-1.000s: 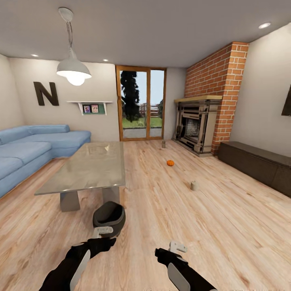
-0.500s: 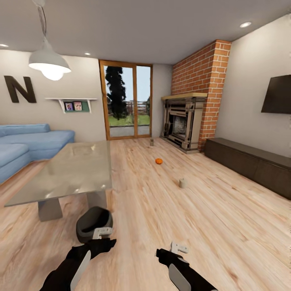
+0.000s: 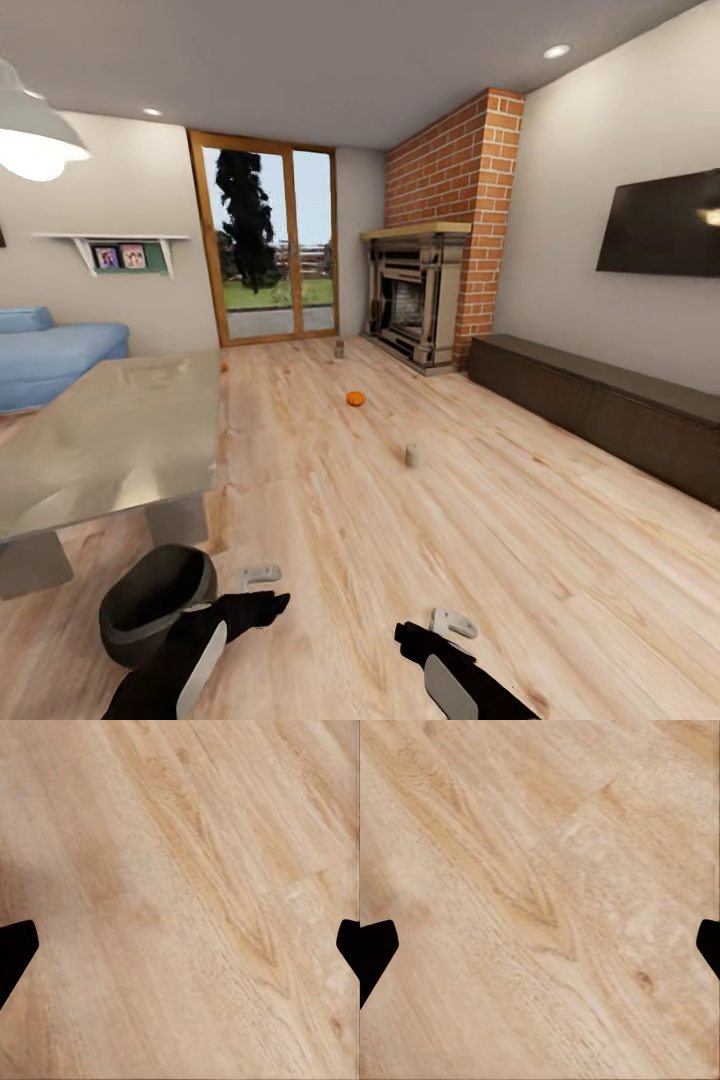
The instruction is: Place each of the two pumpkins and all three candles from the living room inside a cabinet in the living room (use any cabinet), then make sure every cabinet is closed, and position the cauldron so it is next to a table in the living room.
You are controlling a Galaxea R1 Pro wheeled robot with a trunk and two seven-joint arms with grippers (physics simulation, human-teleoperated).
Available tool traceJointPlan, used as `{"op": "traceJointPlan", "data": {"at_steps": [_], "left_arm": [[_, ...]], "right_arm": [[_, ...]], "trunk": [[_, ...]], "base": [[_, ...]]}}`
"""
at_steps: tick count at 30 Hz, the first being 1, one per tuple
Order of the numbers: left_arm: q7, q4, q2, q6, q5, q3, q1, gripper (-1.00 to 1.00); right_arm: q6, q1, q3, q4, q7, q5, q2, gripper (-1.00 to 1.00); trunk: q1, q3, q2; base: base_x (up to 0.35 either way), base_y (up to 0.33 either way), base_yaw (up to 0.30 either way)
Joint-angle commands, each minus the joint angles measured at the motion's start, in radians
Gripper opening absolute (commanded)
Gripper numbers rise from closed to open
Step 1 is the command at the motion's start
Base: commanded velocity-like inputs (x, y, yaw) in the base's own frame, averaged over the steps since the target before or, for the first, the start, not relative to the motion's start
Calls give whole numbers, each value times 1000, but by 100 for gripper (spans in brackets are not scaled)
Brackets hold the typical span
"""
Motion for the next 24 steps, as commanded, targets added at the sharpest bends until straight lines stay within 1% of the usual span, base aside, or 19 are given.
{"op": "traceJointPlan", "data": {"at_steps": [1,5,11,16,19,24], "left_arm": [[3,2,1,6,10,-2,0,100],[3,7,0,6,9,-2,0,100],[3,15,-1,6,7,-1,0,100],[3,23,-2,6,5,0,0,100],[3,27,-2,6,5,-1,0,100],[3,30,-2,6,6,-17,0,100]], "right_arm": [[4,-1,7,-2,-8,-4,0,100],[3,-1,8,-1,-9,-4,-1,100],[3,-1,8,-1,-9,-4,0,100],[-4,-1,8,-1,-8,-4,0,100],[-9,-1,8,-1,-9,-5,0,100],[-10,-1,8,-1,-9,-6,0,100]], "trunk": [[0,-2,0],[0,-8,0],[0,-15,0],[0,-17,0],[0,-17,0],[0,-17,0]], "base": [[278,-236,-200],[276,-237,-143],[275,-238,-22],[275,-238,-19],[275,-238,-188],[275,-238,-260]]}}
